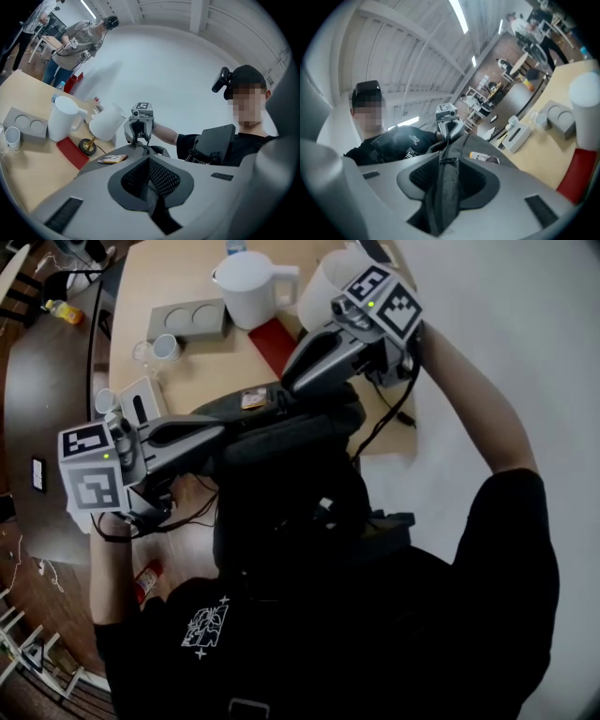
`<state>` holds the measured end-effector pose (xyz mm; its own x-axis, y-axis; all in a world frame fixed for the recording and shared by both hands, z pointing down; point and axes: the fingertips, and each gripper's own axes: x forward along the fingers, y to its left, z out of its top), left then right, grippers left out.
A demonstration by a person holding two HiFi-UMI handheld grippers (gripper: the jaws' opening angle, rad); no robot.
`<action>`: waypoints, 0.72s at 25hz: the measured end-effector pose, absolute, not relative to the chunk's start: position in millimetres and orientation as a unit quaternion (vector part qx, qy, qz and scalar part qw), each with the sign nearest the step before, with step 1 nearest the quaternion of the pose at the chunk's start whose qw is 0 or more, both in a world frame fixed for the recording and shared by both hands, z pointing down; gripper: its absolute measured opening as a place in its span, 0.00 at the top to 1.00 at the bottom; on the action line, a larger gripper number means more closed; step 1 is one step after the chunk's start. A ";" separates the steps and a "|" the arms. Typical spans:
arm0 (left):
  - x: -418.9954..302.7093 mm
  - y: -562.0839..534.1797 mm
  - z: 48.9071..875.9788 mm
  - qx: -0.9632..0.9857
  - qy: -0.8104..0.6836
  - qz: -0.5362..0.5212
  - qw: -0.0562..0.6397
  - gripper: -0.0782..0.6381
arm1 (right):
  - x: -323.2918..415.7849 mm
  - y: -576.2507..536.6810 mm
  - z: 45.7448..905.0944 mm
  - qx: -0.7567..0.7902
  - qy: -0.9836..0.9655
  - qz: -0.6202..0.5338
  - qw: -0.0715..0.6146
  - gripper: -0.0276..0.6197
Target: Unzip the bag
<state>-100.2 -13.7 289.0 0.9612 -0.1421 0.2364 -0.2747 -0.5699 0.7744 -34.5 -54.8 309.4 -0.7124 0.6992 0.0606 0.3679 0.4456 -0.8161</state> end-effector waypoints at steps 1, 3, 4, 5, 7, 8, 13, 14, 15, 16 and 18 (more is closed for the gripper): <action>-100.3 -13.4 289.2 0.883 -0.117 0.075 0.449 0.89 | -37.4 -52.9 313.0 -0.338 -0.812 0.422 0.218 0.71; -100.2 -12.6 289.5 0.882 -0.117 0.075 0.450 0.89 | -43.4 -49.9 319.7 -0.359 -0.793 0.424 0.251 0.71; -100.1 -12.2 289.6 0.882 -0.117 0.076 0.451 0.89 | -46.4 -47.8 322.4 -0.369 -0.784 0.424 0.262 0.71; -99.9 -11.7 289.6 0.882 -0.117 0.076 0.451 0.89 | -49.0 -45.3 324.0 -0.380 -0.776 0.425 0.270 0.71; -99.5 -11.4 289.4 0.881 -0.116 0.076 0.452 0.89 | -50.8 -40.3 322.5 -0.403 -0.763 0.422 0.278 0.71; -99.2 -11.8 289.1 0.881 -0.116 0.076 0.452 0.89 | -49.7 -38.1 319.9 -0.414 -0.759 0.418 0.280 0.71; -100.4 -12.7 289.4 0.883 -0.118 0.074 0.448 0.89 | -47.7 -36.2 312.8 -0.432 -0.751 0.405 0.293 0.71; -100.2 -12.4 289.4 0.883 -0.117 0.074 0.449 0.89 | -48.3 -37.0 312.5 -0.433 -0.749 0.409 0.290 0.71; -99.8 -12.2 289.4 0.883 -0.116 0.074 0.449 0.89 | -49.3 -37.4 312.4 -0.434 -0.747 0.415 0.286 0.72; -99.4 -11.9 289.5 0.883 -0.114 0.074 0.450 0.89 | -50.6 -37.5 312.8 -0.436 -0.743 0.420 0.284 0.72; -99.2 -11.3 290.0 0.883 -0.112 0.074 0.451 0.89 | -53.4 -36.5 314.5 -0.442 -0.735 0.424 0.289 0.72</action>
<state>-99.2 -11.3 290.0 0.9639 -0.1316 0.2316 -0.2647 -0.5688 0.7787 -53.4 -36.5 314.5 -0.4418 0.8957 0.0496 0.4053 0.2486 -0.8797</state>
